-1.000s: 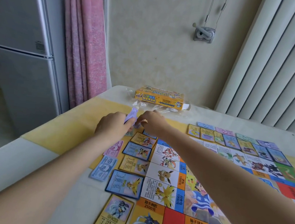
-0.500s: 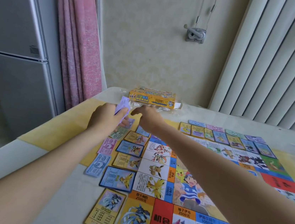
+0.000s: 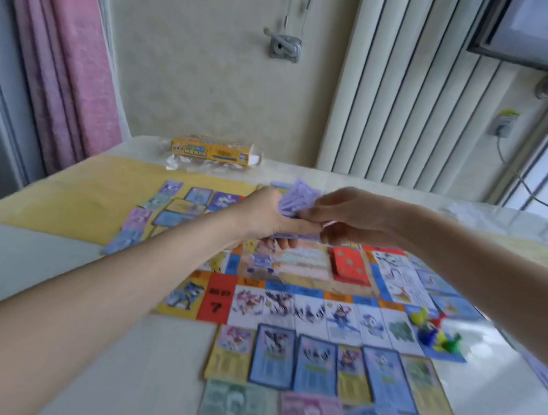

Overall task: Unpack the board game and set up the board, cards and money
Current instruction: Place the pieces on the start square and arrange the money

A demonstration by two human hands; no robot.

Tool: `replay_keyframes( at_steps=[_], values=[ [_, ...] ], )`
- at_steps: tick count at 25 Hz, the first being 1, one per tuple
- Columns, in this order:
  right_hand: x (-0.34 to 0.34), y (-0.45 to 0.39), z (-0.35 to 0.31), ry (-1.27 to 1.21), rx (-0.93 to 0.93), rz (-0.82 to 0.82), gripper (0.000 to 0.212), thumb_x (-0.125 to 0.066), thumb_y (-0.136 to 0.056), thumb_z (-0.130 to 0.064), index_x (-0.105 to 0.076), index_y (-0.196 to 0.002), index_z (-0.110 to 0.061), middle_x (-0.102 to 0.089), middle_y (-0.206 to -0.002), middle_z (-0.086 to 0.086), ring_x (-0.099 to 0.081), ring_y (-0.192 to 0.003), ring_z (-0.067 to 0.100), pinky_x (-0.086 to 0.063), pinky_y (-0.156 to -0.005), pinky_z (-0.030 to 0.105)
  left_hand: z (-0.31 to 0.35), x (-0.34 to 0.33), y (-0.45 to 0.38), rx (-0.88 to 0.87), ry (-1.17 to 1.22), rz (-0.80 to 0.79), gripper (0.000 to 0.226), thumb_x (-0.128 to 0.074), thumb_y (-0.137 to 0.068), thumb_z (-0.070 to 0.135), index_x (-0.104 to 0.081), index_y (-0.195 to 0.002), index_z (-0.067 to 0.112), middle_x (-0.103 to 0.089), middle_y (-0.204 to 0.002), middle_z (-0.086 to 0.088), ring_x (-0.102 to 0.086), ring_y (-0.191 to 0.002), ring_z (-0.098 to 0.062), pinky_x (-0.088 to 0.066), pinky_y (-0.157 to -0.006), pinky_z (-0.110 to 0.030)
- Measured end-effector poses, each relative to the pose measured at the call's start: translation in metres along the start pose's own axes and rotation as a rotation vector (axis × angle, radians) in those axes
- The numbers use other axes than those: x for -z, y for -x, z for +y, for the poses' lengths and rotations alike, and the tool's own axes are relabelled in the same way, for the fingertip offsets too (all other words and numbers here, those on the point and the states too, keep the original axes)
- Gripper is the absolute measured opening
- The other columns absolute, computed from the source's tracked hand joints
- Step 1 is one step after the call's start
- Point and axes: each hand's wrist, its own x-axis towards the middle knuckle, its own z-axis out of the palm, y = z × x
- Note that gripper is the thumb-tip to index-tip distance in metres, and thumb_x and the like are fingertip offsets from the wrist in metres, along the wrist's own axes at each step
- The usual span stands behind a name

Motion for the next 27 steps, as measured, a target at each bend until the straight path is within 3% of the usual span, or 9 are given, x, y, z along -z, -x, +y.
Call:
replay_keyframes(
  at_steps=[2, 6, 10, 13, 18, 21, 24, 26, 27],
  values=[
    [0.003, 0.034, 0.023, -0.023, -0.075, -0.02, 0.003, -0.056, -0.086, -0.003, -0.057, -0.085, -0.001, -0.054, -0.069, 0.008, -0.052, -0.053, 0.012, -0.047, -0.052, 0.018, 0.004, -0.03, 0.015, -0.007, -0.014, -0.12, 0.016, -0.073, -0.079, 0.024, -0.06, -0.072, 0.015, -0.057, -0.044, 0.006, -0.045, -0.035, -0.004, -0.033, -0.036, -0.015],
    [0.007, 0.085, 0.049, -0.043, -0.05, -0.044, 0.011, -0.057, -0.083, 0.007, -0.057, -0.085, -0.003, -0.06, -0.07, 0.004, -0.054, -0.062, 0.011, -0.047, -0.055, 0.015, 0.013, -0.066, 0.036, 0.06, 0.108, -0.129, 0.03, -0.058, -0.089, 0.031, -0.051, -0.065, 0.016, -0.047, -0.045, 0.008, -0.039, -0.035, -0.003, -0.034, -0.038, -0.015],
    [0.004, 0.131, 0.068, 0.36, -0.051, -0.094, 0.016, -0.062, -0.082, 0.005, -0.06, -0.074, -0.01, -0.06, -0.061, 0.001, -0.05, -0.047, 0.004, -0.04, -0.047, 0.014, 0.018, -0.081, 0.045, 0.136, 0.055, -0.15, 0.03, -0.055, -0.092, 0.033, -0.052, -0.07, 0.012, -0.052, -0.051, 0.002, -0.041, -0.036, -0.004, -0.036, -0.039, -0.016],
    [0.004, 0.156, 0.084, 0.452, -0.055, -0.081, 0.018, -0.066, -0.079, 0.003, -0.06, -0.071, -0.013, -0.06, -0.056, -0.003, -0.05, -0.043, 0.001, -0.037, -0.045, 0.014, 0.022, -0.097, 0.044, 0.157, 0.062, -0.17, 0.031, -0.054, -0.092, 0.035, -0.051, -0.072, 0.011, -0.053, -0.057, -0.001, -0.042, -0.035, -0.004, -0.035, -0.038, -0.016],
    [0.0, 0.167, 0.107, 0.807, -0.018, -0.014, 0.009, -0.073, -0.074, -0.013, -0.065, -0.075, -0.014, -0.055, -0.057, -0.009, -0.047, -0.048, 0.001, -0.035, -0.049, 0.015, 0.032, -0.127, 0.036, 0.208, 0.058, -0.22, 0.029, -0.054, -0.093, 0.034, -0.052, -0.077, 0.01, -0.055, -0.062, -0.002, -0.045, -0.039, -0.005, -0.037, -0.039, -0.016],
    [0.003, 0.168, 0.1, 0.964, -0.008, 0.008, 0.021, -0.074, -0.074, -0.027, -0.055, -0.065, -0.027, -0.049, -0.06, -0.012, -0.042, -0.052, 0.002, -0.031, -0.05, 0.015, 0.037, -0.135, 0.031, 0.214, 0.075, -0.261, 0.019, -0.056, -0.093, 0.024, -0.051, -0.093, 0.005, -0.058, -0.068, -0.003, -0.048, -0.049, -0.007, -0.039, -0.042, -0.016],
    [0.018, 0.165, 0.085, 0.872, 0.034, 0.238, 0.018, -0.067, -0.082, -0.031, -0.058, -0.068, -0.023, -0.051, -0.062, -0.011, -0.046, -0.055, 0.002, -0.034, -0.051, 0.01, 0.041, -0.137, 0.027, 0.229, 0.142, -0.269, 0.015, -0.054, -0.094, 0.017, -0.049, -0.102, 0.005, -0.059, -0.069, -0.004, -0.049, -0.053, -0.008, -0.042, -0.044, -0.015],
    [0.027, 0.162, 0.079, 0.803, 0.136, 0.494, 0.017, -0.064, -0.084, -0.027, -0.062, -0.09, -0.012, -0.057, -0.076, -0.007, -0.053, -0.065, 0.007, -0.036, -0.053, 0.006, 0.043, -0.139, 0.024, 0.262, 0.255, -0.243, 0.008, -0.053, -0.094, 0.012, -0.05, -0.098, 0.005, -0.059, -0.072, -0.007, -0.053, -0.057, -0.01, -0.049, -0.048, -0.015],
    [0.029, 0.162, 0.078, 0.797, 0.187, 0.545, 0.028, -0.065, -0.083, -0.028, -0.058, -0.105, -0.011, -0.06, -0.092, -0.004, -0.056, -0.079, 0.01, -0.038, -0.06, 0.005, 0.044, -0.142, 0.023, 0.278, 0.326, -0.231, 0.005, -0.052, -0.094, 0.01, -0.051, -0.096, 0.006, -0.059, -0.074, -0.009, -0.056, -0.061, -0.011, -0.052, -0.052, -0.016]
  ],
)
